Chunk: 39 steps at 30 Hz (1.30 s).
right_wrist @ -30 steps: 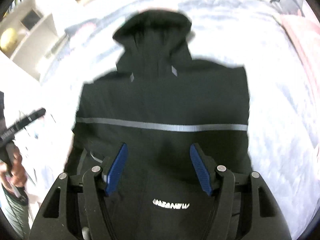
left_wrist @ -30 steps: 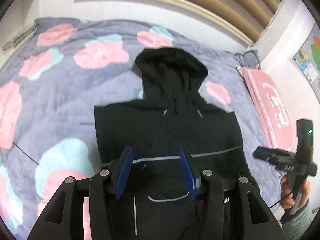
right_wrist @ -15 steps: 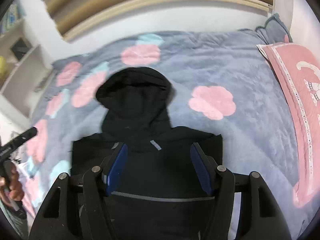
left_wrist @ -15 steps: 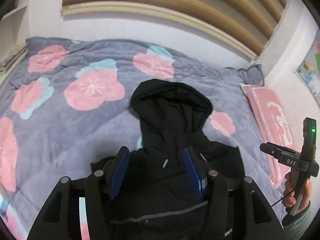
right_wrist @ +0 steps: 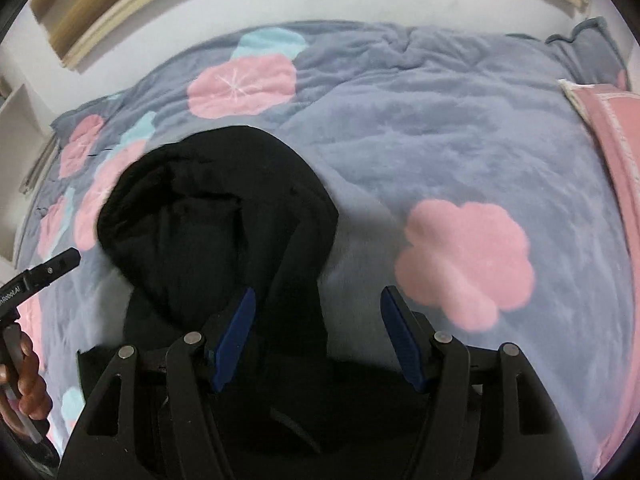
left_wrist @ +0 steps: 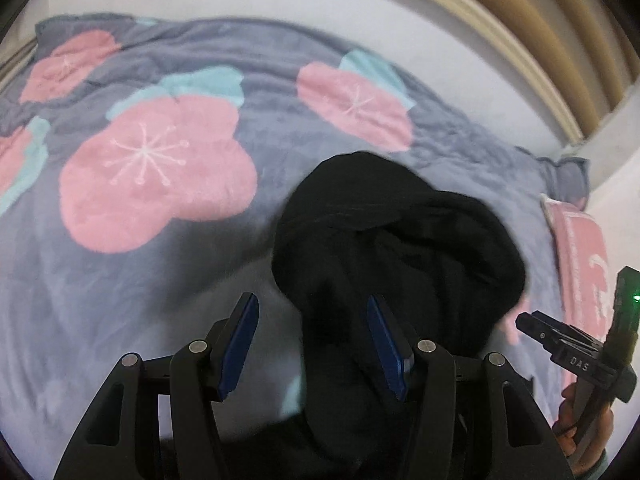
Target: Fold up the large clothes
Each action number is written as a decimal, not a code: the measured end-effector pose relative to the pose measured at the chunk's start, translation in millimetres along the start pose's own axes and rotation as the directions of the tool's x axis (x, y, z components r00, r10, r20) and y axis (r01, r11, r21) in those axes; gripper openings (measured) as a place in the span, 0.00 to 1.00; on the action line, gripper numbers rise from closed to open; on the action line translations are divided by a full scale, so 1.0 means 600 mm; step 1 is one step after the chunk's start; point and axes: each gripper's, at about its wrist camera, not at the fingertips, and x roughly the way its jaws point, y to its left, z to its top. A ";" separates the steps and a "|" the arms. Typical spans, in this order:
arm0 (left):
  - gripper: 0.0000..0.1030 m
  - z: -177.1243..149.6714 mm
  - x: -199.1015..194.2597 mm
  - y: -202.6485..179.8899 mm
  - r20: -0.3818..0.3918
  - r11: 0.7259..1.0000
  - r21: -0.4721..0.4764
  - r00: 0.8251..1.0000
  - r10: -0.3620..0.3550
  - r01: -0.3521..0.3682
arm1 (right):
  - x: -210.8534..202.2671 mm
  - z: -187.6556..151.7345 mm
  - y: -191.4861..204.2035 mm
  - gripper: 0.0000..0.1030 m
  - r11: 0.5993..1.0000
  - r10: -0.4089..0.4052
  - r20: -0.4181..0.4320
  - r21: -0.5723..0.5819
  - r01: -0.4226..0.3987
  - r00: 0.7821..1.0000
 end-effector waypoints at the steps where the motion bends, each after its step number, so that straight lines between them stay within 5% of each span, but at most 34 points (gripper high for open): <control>1: 0.56 0.004 0.018 0.003 -0.008 1.000 -0.011 1.000 0.001 -0.001 | 0.024 0.009 0.001 0.66 1.000 0.001 -0.012 -0.001 -0.001 1.000; 3: 0.56 0.013 0.061 0.010 -0.029 0.999 -0.027 0.999 0.028 -0.029 | 0.054 0.018 0.003 0.62 1.000 -0.006 -0.028 0.001 0.006 1.000; 4: 0.56 0.016 0.079 0.013 -0.034 0.998 -0.025 0.998 0.052 -0.053 | 0.073 0.024 0.004 0.46 1.000 -0.002 -0.040 -0.002 0.002 0.999; 5: 0.44 0.022 0.099 0.020 -0.040 0.996 -0.019 0.996 0.086 -0.087 | 0.087 0.028 0.004 0.18 1.000 0.006 -0.049 -0.004 -0.006 0.999; 6: 0.27 0.030 0.112 0.032 -0.041 0.995 -0.023 0.995 0.092 -0.093 | 0.094 0.030 0.000 0.10 1.000 0.006 -0.050 0.001 -0.006 0.999; 7: 0.14 0.037 0.115 0.047 -0.048 0.997 -0.050 0.998 0.049 -0.052 | 0.094 0.032 -0.010 0.07 1.000 -0.001 -0.034 0.019 0.002 0.999; 10: 0.15 0.043 0.071 0.108 -0.008 0.965 -0.213 0.987 -0.160 0.154 | 0.056 0.029 -0.070 0.04 0.984 0.108 0.043 0.134 -0.113 0.993; 11: 0.17 0.035 0.048 0.110 0.003 0.958 -0.202 0.978 -0.208 0.204 | 0.043 0.021 -0.082 0.04 0.976 0.151 0.064 0.149 -0.159 0.986; 14: 0.21 0.008 0.021 0.094 0.005 0.983 -0.107 0.989 -0.151 0.151 | 0.034 0.001 -0.064 0.04 0.992 0.101 0.086 0.065 -0.106 0.991; 16: 0.38 -0.003 0.068 0.120 -0.066 0.984 -0.146 0.992 -0.110 0.099 | 0.083 -0.008 -0.065 0.04 0.996 0.075 0.040 0.051 -0.077 0.996; 18: 0.43 -0.019 0.142 0.156 -0.170 0.973 -0.211 0.977 -0.126 0.089 | 0.146 -0.015 -0.080 0.04 0.993 0.081 -0.047 0.088 -0.077 0.996; 22: 0.46 -0.020 0.132 0.144 -0.125 0.986 -0.125 0.984 -0.128 0.112 | 0.175 -0.011 -0.089 0.06 0.988 0.116 -0.082 0.114 -0.107 0.990; 26: 0.47 -0.024 0.095 0.132 -0.156 0.990 -0.049 0.978 -0.138 0.132 | 0.141 -0.010 -0.080 0.30 0.996 0.080 -0.078 0.032 -0.078 0.994; 28: 0.47 -0.036 0.062 0.132 -0.172 0.988 -0.019 0.973 -0.155 0.154 | 0.113 -0.018 -0.076 0.33 0.997 0.073 -0.074 -0.008 -0.074 0.995; 32: 0.47 -0.057 -0.006 0.127 -0.145 0.990 0.062 0.982 -0.120 0.130 | 0.046 -0.030 -0.066 0.39 0.991 0.097 -0.041 -0.084 -0.100 0.994; 36: 0.47 -0.017 -0.051 0.077 -0.045 0.979 0.106 0.984 -0.173 0.176 | 0.006 0.010 -0.031 0.45 0.982 0.129 0.033 -0.141 -0.123 0.991; 39: 0.47 0.024 -0.040 0.027 0.003 0.969 0.135 0.978 -0.207 0.205 | 0.018 0.071 0.021 0.62 0.973 0.166 0.078 -0.174 -0.150 0.983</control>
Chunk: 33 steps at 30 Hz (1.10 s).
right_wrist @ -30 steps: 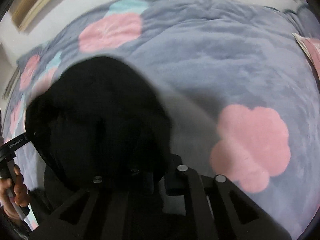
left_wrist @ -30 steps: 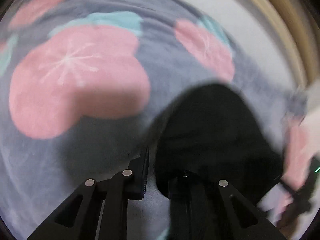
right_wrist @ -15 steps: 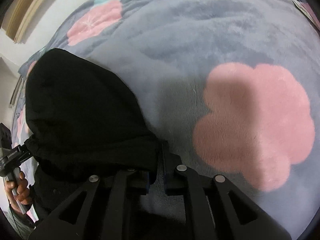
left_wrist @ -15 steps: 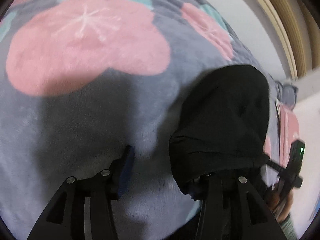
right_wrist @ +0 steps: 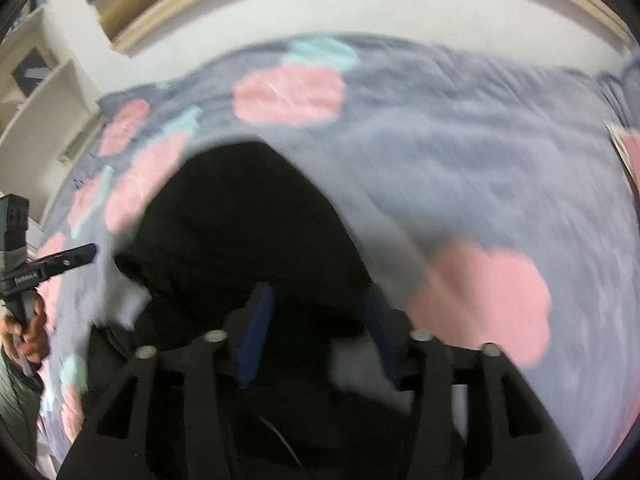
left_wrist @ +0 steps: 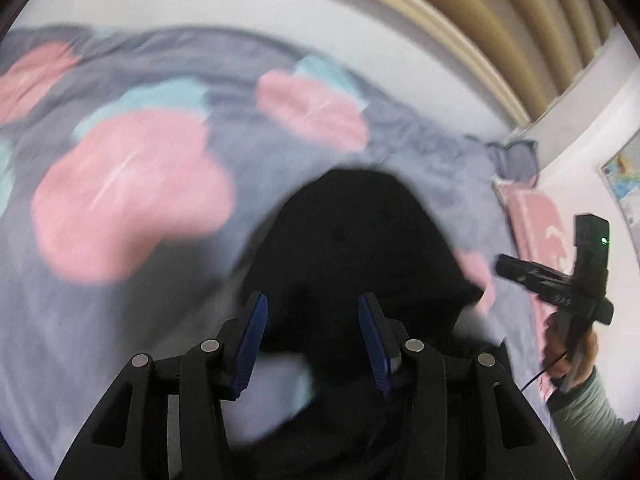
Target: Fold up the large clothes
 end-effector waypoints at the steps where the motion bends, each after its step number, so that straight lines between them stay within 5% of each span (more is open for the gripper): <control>1: 0.48 0.011 0.018 -0.009 -0.002 1.000 0.008 1.000 0.012 -0.012 | 0.019 0.024 0.010 0.62 1.000 0.006 0.013 -0.008 -0.006 1.000; 6: 0.48 0.003 0.149 0.019 -0.095 0.980 -0.062 0.978 0.184 -0.191 | 0.156 0.106 0.071 0.62 0.997 0.045 0.000 -0.055 -0.045 0.999; 11: 0.48 -0.023 0.181 0.073 -0.066 0.982 -0.154 0.993 0.098 -0.107 | 0.295 0.081 0.048 0.50 0.999 -0.015 -0.142 -0.050 0.008 0.990; 18: 0.48 -0.024 0.161 0.037 -0.056 0.980 -0.063 0.981 0.186 -0.190 | 0.261 0.078 0.064 0.50 0.996 -0.049 -0.123 -0.081 0.039 0.991; 21: 0.48 -0.021 0.110 0.024 -0.024 0.989 -0.052 0.990 0.137 -0.138 | 0.169 0.072 0.062 0.50 0.996 0.036 -0.075 -0.078 -0.042 0.997; 25: 0.48 -0.028 0.066 0.017 0.012 0.994 -0.073 0.996 0.084 -0.083 | 0.080 0.036 0.039 0.50 0.996 -0.001 -0.034 -0.090 -0.002 0.999; 33: 0.49 -0.067 0.168 0.059 -0.128 0.982 -0.162 0.989 0.079 -0.100 | 0.193 -0.053 -0.040 0.45 0.999 -0.034 -0.241 0.019 0.040 0.970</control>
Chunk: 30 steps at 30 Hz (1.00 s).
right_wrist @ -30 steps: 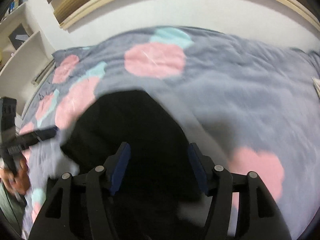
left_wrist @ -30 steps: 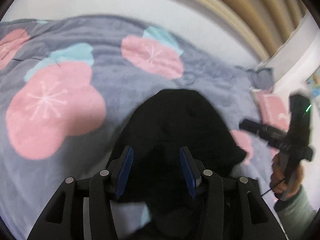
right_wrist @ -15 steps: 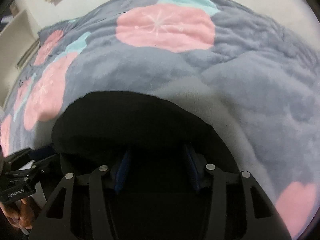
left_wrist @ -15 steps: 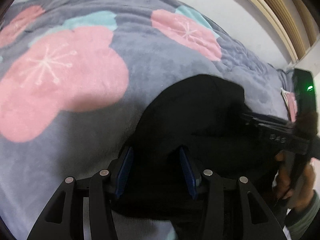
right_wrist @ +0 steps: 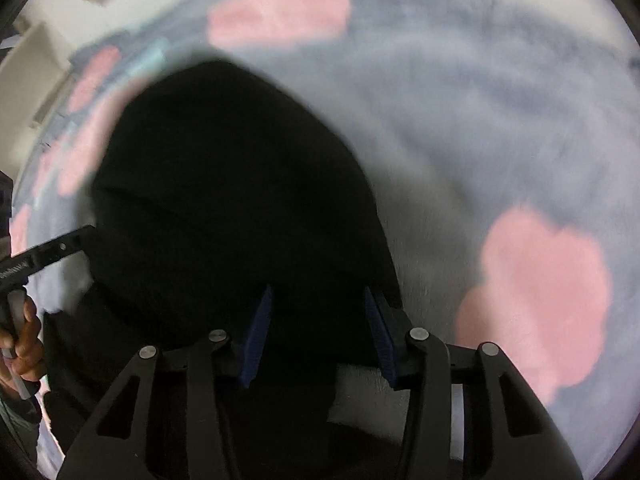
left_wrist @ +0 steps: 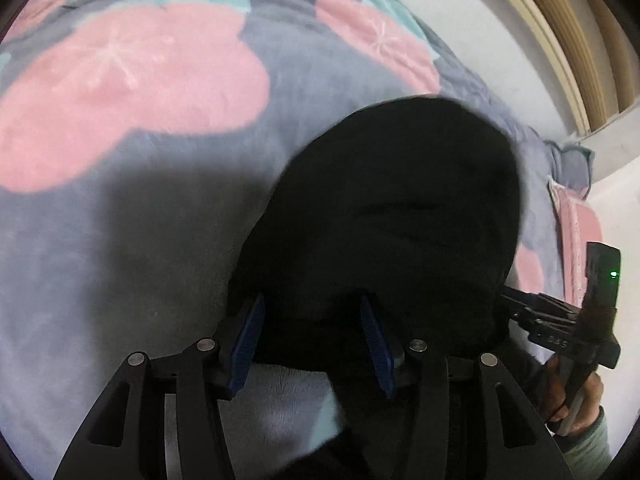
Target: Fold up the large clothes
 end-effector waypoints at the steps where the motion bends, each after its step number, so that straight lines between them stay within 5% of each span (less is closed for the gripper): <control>1: 0.49 0.001 0.002 0.001 0.009 1.000 0.001 1.000 -0.003 0.003 | 0.004 0.001 -0.003 0.45 1.000 0.005 0.006 0.014 -0.005 1.000; 11: 0.50 0.015 -0.057 -0.015 0.033 0.995 0.103 0.999 -0.014 0.010 | -0.037 0.002 -0.010 0.51 0.998 0.053 0.010 -0.021 -0.053 0.999; 15: 0.51 0.049 -0.112 -0.020 0.071 0.984 0.150 0.992 -0.108 0.096 | -0.085 0.028 -0.019 0.63 0.995 0.094 0.032 -0.031 -0.093 0.995; 18: 0.63 0.084 -0.123 -0.018 0.067 0.978 0.156 0.987 -0.147 0.135 | -0.102 0.057 -0.022 0.68 0.994 0.109 0.066 -0.035 -0.107 0.992; 27: 0.64 0.168 -0.004 -0.011 -0.151 0.967 0.162 0.973 -0.175 0.199 | -0.065 0.172 0.013 0.68 0.981 0.180 0.055 -0.090 -0.175 0.982; 30: 0.64 0.177 0.021 -0.011 -0.168 0.961 0.151 0.964 -0.208 0.233 | -0.039 0.195 0.021 0.68 0.974 0.197 0.023 -0.117 -0.193 0.980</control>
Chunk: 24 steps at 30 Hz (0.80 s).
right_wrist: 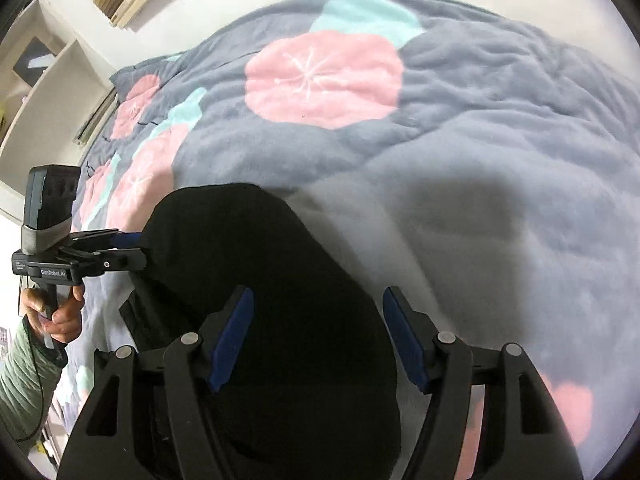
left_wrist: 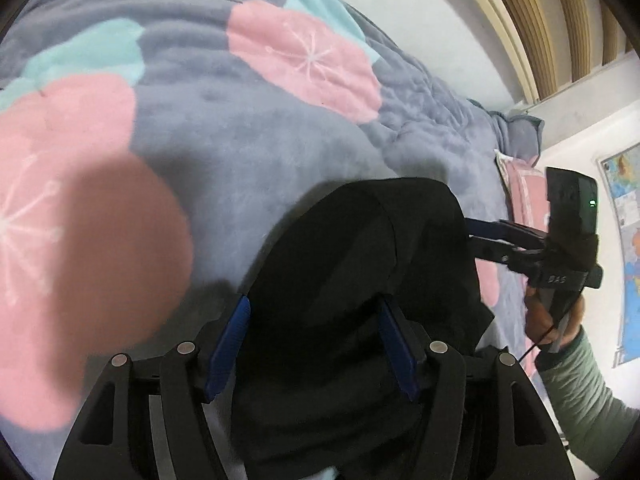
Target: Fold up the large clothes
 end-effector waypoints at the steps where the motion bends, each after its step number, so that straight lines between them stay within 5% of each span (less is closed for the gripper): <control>1: 0.64 0.001 0.006 0.004 -0.008 1.000 -0.010 1.000 -0.015 0.014 | 0.009 0.004 0.001 0.68 1.000 0.003 -0.007 -0.008 -0.003 1.000; 6: 0.64 0.004 0.033 0.003 -0.006 0.999 -0.006 0.999 -0.049 0.049 | 0.086 0.015 -0.021 0.68 0.997 0.069 -0.087 0.047 -0.065 0.994; 7: 0.61 0.001 0.031 -0.002 0.009 0.999 0.010 0.999 -0.041 0.041 | 0.087 0.012 -0.018 0.60 0.997 0.067 -0.079 0.029 -0.065 0.995; 8: 0.42 -0.004 0.024 -0.008 0.030 0.999 0.031 0.999 -0.035 0.034 | 0.084 0.008 -0.012 0.39 0.997 0.072 -0.073 0.011 -0.072 0.995; 12: 0.25 -0.034 -0.018 -0.040 0.097 0.995 0.100 0.995 -0.013 0.003 | 0.031 -0.019 0.031 0.17 0.995 0.036 -0.002 -0.093 -0.036 0.999; 18: 0.22 -0.115 -0.115 -0.100 0.166 0.986 0.163 0.986 -0.011 -0.017 | -0.079 -0.084 0.118 0.13 0.982 -0.046 0.121 -0.179 0.068 0.992; 24: 0.22 -0.250 -0.209 -0.182 0.194 0.974 0.222 0.981 0.008 -0.052 | -0.210 -0.235 0.227 0.11 0.961 -0.104 0.244 -0.226 0.161 0.964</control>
